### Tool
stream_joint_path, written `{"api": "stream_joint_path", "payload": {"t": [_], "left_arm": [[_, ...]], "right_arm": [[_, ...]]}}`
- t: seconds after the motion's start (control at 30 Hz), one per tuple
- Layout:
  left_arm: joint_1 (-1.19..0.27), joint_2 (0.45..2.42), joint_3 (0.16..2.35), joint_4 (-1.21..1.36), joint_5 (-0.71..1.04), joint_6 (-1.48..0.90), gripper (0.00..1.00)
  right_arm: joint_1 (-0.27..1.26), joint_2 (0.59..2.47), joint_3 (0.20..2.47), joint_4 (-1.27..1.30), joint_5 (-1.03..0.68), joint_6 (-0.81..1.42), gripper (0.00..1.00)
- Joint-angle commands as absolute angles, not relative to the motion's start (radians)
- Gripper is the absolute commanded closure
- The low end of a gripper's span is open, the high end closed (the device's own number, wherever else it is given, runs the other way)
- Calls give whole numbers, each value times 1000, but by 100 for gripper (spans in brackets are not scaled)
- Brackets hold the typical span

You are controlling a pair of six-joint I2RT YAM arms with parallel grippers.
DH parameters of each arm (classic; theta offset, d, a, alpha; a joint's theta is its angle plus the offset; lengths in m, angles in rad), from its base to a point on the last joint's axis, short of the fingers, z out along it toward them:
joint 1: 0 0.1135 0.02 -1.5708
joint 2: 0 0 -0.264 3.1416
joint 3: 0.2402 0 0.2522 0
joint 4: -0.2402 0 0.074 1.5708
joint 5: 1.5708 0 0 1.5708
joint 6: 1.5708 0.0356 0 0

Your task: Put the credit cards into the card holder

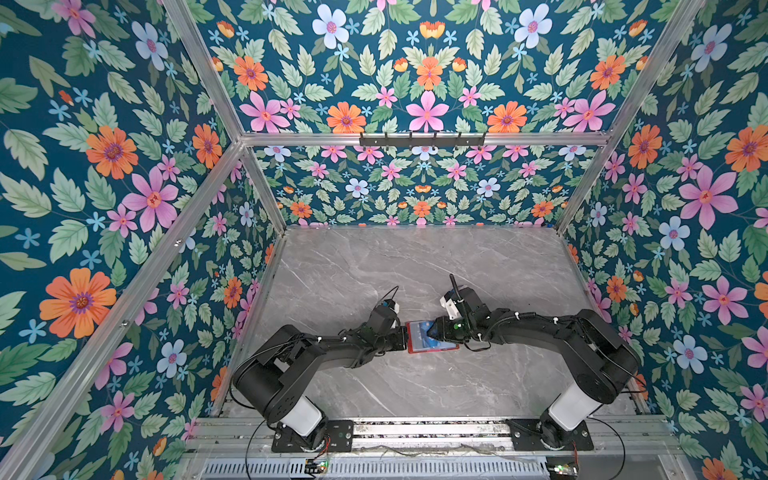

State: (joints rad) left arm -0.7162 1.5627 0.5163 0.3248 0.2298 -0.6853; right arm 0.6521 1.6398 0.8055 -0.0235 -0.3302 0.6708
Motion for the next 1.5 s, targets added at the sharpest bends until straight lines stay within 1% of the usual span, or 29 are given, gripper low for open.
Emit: {"api": "stream_joint_path", "payload": {"t": [0.0, 0.17, 0.27, 0.33, 0.5, 0.67, 0.77, 1.07, 1.23, 1.47], "left_arm": [[-716, 1566, 510, 241, 222, -685, 100], [-717, 1565, 512, 239, 221, -683, 100], [-716, 1566, 514, 238, 221, -682, 100], [-717, 1569, 515, 238, 221, -682, 100], [-717, 1571, 515, 238, 221, -682, 100], [-717, 1572, 515, 239, 222, -681, 100], [-716, 1572, 515, 238, 222, -680, 100], [-716, 1572, 509, 239, 221, -679, 100], [-716, 1575, 508, 241, 219, -678, 100], [-717, 1572, 505, 241, 219, -679, 100]], "right_arm": [[661, 1622, 826, -140, -233, 644, 44], [677, 1603, 850, -187, -180, 629, 45], [691, 1610, 883, -239, -138, 616, 49], [695, 1618, 902, -270, -114, 612, 55], [705, 1649, 949, -336, -64, 605, 77], [712, 1707, 982, -362, -51, 599, 89], [714, 1725, 1001, -368, -56, 593, 92], [722, 1772, 1035, -394, -52, 589, 92], [729, 1800, 1052, -416, -53, 584, 88], [742, 1831, 1071, -443, -49, 577, 79]]}}
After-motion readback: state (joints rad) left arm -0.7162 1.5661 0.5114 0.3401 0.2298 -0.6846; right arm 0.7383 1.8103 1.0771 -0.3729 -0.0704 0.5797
